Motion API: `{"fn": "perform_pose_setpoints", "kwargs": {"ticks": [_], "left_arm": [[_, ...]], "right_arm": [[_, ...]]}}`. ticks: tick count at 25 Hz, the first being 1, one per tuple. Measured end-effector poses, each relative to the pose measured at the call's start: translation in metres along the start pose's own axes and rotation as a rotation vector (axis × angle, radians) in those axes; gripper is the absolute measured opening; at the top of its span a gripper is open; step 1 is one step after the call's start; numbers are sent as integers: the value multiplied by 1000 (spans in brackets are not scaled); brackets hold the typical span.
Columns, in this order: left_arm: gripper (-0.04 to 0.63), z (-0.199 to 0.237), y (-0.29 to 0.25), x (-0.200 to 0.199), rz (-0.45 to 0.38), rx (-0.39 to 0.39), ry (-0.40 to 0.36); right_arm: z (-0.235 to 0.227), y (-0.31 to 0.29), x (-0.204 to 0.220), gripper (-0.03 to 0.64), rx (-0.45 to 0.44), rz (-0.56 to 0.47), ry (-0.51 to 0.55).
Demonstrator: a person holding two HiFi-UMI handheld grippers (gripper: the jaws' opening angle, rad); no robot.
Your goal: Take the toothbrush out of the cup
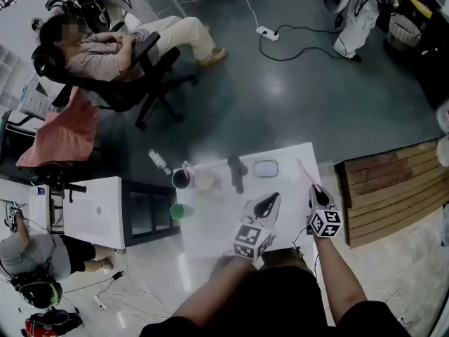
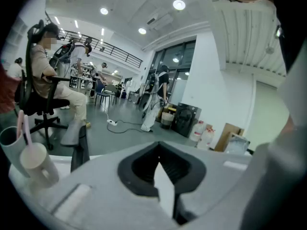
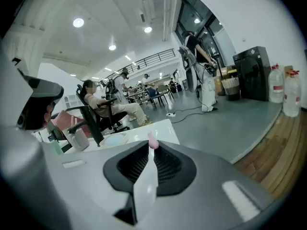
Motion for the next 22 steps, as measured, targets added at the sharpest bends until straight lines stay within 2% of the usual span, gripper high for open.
{"fn": "perform_pose_setpoints", "kwargs": {"ticks": [4, 12, 17, 22], "left_arm": [[2, -3, 1, 0, 0, 2, 5], [2, -11, 5, 2, -7, 12, 5], [2, -12, 11, -1, -16, 9, 9], [2, -6, 19, -1, -24, -1, 12]], "right_arm": [[0, -1, 6, 34, 28, 42, -7], [-1, -3, 19, 38, 132, 185, 48], [0, -6, 23, 59, 151, 265, 68], [3, -8, 28, 69, 159, 298, 80]]}}
Point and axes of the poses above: the fingertips, and each gripper's own axes: y backward along the fingers, z to its left, x out of its underside, the point moved 4 cm from there along y, backward along the fingers, and after that the axes turned 5 degrees about x, right-handed, at the moved point
